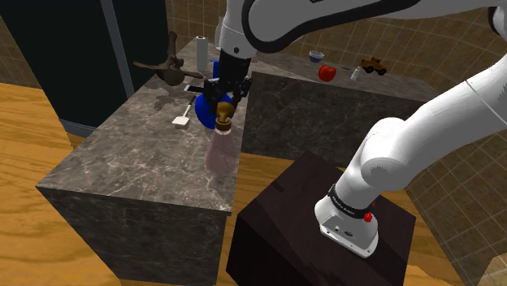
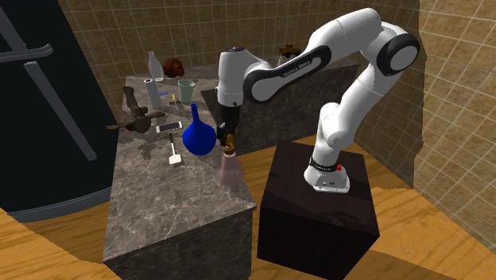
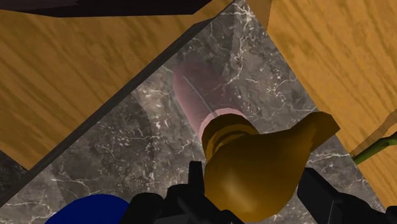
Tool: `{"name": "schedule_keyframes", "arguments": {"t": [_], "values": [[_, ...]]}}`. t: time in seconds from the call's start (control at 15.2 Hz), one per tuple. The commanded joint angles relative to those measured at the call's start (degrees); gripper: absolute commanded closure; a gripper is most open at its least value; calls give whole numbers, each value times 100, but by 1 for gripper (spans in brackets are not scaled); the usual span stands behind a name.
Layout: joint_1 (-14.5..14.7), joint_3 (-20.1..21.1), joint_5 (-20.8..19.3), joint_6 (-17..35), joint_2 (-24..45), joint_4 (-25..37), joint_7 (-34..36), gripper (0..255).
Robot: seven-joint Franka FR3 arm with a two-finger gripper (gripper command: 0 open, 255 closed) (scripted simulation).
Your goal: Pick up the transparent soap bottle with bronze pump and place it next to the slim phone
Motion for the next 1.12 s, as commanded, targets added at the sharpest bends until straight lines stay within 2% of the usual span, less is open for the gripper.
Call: {"name": "schedule_keyframes", "arguments": {"t": [0.0, 1.06], "values": [[-6, -18, -12, -170, -39, 132, 8, 255], [-48, -131, -105, -1427, -185, 1245, 84, 255]]}}
